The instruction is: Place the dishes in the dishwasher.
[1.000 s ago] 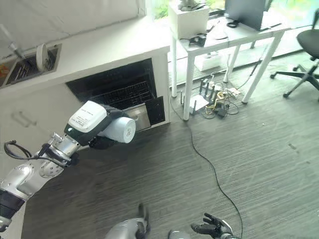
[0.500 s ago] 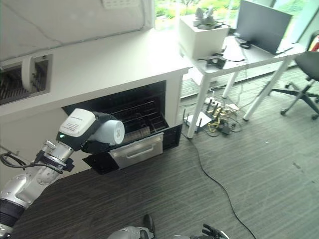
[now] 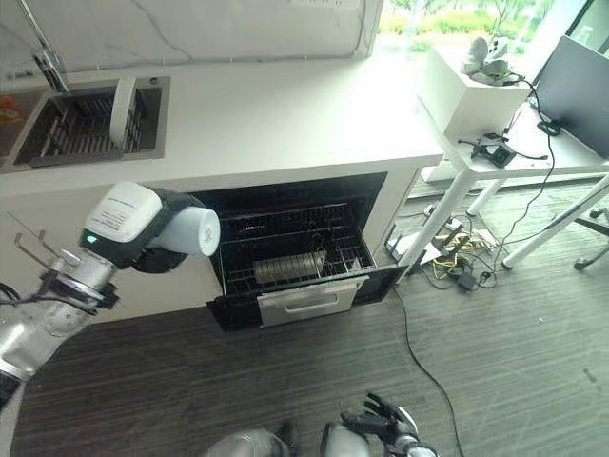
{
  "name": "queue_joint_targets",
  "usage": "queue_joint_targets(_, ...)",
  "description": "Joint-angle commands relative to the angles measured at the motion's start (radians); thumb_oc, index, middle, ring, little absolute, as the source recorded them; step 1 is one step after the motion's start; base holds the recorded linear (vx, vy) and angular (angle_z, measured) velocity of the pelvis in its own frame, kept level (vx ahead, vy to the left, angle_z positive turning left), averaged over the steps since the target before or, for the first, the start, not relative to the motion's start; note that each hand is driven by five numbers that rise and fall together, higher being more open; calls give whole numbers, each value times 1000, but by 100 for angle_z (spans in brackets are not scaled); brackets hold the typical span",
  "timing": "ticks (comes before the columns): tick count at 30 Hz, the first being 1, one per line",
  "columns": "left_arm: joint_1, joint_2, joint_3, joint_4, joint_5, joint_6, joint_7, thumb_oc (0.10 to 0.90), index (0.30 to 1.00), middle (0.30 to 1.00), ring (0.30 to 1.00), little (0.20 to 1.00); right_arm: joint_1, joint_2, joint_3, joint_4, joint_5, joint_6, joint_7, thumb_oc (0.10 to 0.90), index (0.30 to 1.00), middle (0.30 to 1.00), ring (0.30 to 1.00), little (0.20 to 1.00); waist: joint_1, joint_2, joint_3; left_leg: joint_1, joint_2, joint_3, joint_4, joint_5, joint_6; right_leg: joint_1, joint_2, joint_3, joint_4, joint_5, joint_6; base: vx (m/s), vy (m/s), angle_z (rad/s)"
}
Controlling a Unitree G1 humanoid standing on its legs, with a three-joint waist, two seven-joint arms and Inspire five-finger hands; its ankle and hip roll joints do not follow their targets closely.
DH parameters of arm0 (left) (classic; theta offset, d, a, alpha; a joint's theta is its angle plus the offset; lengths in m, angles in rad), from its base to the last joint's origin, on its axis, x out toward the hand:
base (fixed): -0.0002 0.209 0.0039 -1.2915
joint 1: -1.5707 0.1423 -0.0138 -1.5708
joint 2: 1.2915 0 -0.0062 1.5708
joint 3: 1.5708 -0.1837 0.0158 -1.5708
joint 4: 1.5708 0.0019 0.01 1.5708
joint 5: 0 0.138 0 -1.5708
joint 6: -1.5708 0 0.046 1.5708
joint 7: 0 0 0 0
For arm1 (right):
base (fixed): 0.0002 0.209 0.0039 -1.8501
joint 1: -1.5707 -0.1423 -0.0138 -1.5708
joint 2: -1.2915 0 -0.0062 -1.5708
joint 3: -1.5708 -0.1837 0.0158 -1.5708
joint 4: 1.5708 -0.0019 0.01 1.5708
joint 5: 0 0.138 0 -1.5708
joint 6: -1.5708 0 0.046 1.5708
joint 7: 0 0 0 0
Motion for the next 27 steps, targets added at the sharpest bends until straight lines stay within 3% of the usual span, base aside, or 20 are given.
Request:
queue_joint_targets(1, -64, 36, 144, -91, -41, -50, 89, 400, 300, 300, 300, 300, 32, -45, 26, 29, -43, -35, 58, 800, 900, 900, 900, 900, -12, 24, -56, 178, 19, 84, -290, -14, -65, 29, 32, -118, 78, 55, 28, 107, -312, 36)
queue_joint_targets(5, -32, 37, 156, -114, -67, -68, 61, 400, 300, 300, 300, 300, 38, -49, 33, 31, -11, -18, 59, 800, 900, 900, 900, 900, -7, 0, -82, 174, 51, 104, -290, -12, -88, 58, 48, -121, 78, 4, 35, 58, -273, 9)
queue_joint_targets(9, 13, 29, 182, -180, -70, -33, 34, 400, 300, 300, 300, 300, 43, -85, 28, 37, 8, -2, 60, 800, 900, 900, 900, 900, -3, -1, -102, 185, 88, 93, -290, 11, -123, 104, 91, -106, 78, -68, 4, 73, -250, 18)
queue_joint_targets(18, 42, 27, 214, -189, -86, -37, 35, 400, 300, 300, 300, 300, 37, -106, 25, 58, 3, -23, 116, 800, 900, 900, 900, 900, -9, 38, -111, 159, 159, 122, -290, 56, -178, 136, 112, -152, 78, -120, -33, 30, -94, 4)
queue_joint_targets(19, 45, 20, 219, -193, -95, -34, 33, 400, 300, 300, 300, 300, 34, -109, 27, 56, 28, -61, 117, 800, 900, 900, 900, 900, -8, 44, -111, 157, 163, 125, -290, 65, -185, 140, 111, -162, 78, -125, -38, 31, -6, 17)
queue_joint_targets(21, 45, 8, 217, -197, -96, -30, 35, 400, 300, 300, 300, 300, 30, -116, 18, 48, 87, -73, 111, 800, 900, 900, 900, 900, -11, 45, -109, 158, 169, 137, -290, 74, -189, 141, 107, -169, 78, -127, -41, 22, 34, 13)
queue_joint_targets(23, 40, -30, 207, -195, -123, -31, 42, 400, 300, 300, 300, 300, 41, -127, -36, 26, 145, -102, 77, 800, 900, 900, 900, 900, -43, 49, -107, 169, 210, 221, -290, 81, -196, 150, 84, -209, 78, -130, -37, 41, 125, 31)
queue_joint_targets(24, 35, -44, 200, -193, -152, -19, 37, 400, 300, 300, 300, 300, 48, -127, -56, 16, 167, -123, 60, 800, 900, 900, 900, 900, -53, 50, -102, 173, 215, 230, -290, 83, -197, 155, 83, -206, 78, -127, -35, 110, 156, 74)
queue_joint_targets(25, 35, -79, 184, -178, -254, -4, 29, 400, 300, 300, 300, 300, 63, -123, -87, -24, 247, -203, 50, 800, 900, 900, 900, 900, -70, 48, -100, 184, 214, 238, -290, 77, -191, 161, 82, -192, 78, -125, -33, 124, 119, 62)
queue_joint_targets(27, 55, -169, 171, -140, -423, -3, -5, 400, 300, 300, 300, 300, 108, -97, -124, -259, 301, -369, -105, 800, 900, 900, 900, 900, -104, 36, -100, 200, 198, 243, -290, 55, -174, 158, 82, -161, 78, -115, -23, 113, 55, -13)
